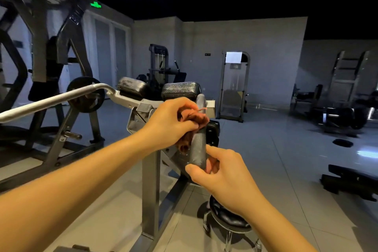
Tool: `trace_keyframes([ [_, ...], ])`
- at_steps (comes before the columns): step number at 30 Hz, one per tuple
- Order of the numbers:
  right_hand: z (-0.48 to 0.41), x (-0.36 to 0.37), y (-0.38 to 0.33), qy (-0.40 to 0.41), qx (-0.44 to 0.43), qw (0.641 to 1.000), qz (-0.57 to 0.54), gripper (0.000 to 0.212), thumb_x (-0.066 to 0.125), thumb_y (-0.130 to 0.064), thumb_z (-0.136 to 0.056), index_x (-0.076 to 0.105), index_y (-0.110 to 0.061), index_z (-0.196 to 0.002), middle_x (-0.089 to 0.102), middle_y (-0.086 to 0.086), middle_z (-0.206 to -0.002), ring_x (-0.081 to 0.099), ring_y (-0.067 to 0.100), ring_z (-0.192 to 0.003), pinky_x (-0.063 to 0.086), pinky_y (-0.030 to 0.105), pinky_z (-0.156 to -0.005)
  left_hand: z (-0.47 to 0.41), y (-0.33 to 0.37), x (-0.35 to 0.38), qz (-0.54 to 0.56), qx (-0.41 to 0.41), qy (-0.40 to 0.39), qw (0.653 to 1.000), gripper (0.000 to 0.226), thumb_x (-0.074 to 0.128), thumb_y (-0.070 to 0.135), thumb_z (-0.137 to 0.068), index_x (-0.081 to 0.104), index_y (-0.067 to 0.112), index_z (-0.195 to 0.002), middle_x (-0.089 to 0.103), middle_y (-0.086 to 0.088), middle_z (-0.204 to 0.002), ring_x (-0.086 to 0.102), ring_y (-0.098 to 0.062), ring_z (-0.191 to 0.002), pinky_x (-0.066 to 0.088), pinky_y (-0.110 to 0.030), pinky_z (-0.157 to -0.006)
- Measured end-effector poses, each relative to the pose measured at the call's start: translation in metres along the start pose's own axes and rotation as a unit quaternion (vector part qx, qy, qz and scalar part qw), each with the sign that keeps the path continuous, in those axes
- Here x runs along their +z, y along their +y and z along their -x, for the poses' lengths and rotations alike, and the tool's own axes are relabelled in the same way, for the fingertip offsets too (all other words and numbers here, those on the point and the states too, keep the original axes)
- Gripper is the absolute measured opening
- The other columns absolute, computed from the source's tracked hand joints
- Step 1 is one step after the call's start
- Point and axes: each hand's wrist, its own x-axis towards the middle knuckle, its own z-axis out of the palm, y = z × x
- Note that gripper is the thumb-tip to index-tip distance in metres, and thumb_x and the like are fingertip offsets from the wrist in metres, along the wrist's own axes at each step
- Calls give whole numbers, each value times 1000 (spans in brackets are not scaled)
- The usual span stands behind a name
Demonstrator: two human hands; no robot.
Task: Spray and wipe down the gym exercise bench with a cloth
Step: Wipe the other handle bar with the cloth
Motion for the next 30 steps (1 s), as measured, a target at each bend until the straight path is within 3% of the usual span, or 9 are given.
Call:
trace_keyframes([
  [4,0,2,3,-5,18,1000,2,33,72,-51,-86,68,-30,-110,56,-13,-69,55,2,-63,44,12,-56,-69,-25,15,-41,-22,17,999,28,78,27,-90,72,23,-117,69,8,-108,62,-10,-101,51,-32,-97],
  [8,0,1,3,-19,30,999,1,31,72,-53,-85,68,-30,-104,58,-8,-67,55,4,-63,45,13,-57,-110,-53,24,4,-71,36,997,34,75,27,-93,72,18,-126,71,-1,-121,63,-18,-110,51,-33,-101],
  [12,-9,-4,0,-8,36,999,7,22,72,-52,-85,64,-31,-88,55,-23,-59,53,-1,-58,44,13,-55,-115,-60,34,24,-85,42,995,29,70,27,-97,73,20,-125,73,-1,-115,65,-20,-108,53,-33,-98],
  [17,-1,0,-1,-21,39,999,23,28,72,-55,-83,67,-30,-94,53,-11,-63,51,6,-59,42,16,-55,-69,-38,19,0,-35,-7,999,24,68,24,-98,75,25,-121,75,5,-108,67,-10,-102,54,-30,-94],
  [21,0,-3,-1,-18,33,999,27,24,71,-52,-85,65,-29,-85,53,-13,-60,48,6,-58,40,18,-53,18,-3,1,64,37,-64,995,28,71,17,-95,75,34,-116,73,20,-103,67,2,-103,53,-14,-83],
  [23,0,-2,-1,-15,32,999,32,22,71,-51,-85,65,-30,-86,53,-14,-60,49,5,-59,40,17,-52,31,5,-2,56,36,-65,996,26,74,22,-93,75,36,-115,72,22,-102,67,2,-102,53,-14,-82],
  [27,-2,-2,1,-23,24,999,32,26,71,-53,-83,66,-28,-88,53,-10,-63,50,6,-59,43,17,-54,-17,-1,2,5,28,-72,997,15,71,32,-95,78,36,-108,75,17,-98,69,-1,-93,57,-18,-80],
  [30,-1,-2,3,-27,33,999,21,26,72,-53,-83,67,-29,-93,54,-11,-63,53,3,-60,44,14,-55,-84,-20,17,-84,4,-47,995,17,70,25,-97,79,26,-112,76,6,-101,66,-4,-88,49,-14,-74],
])
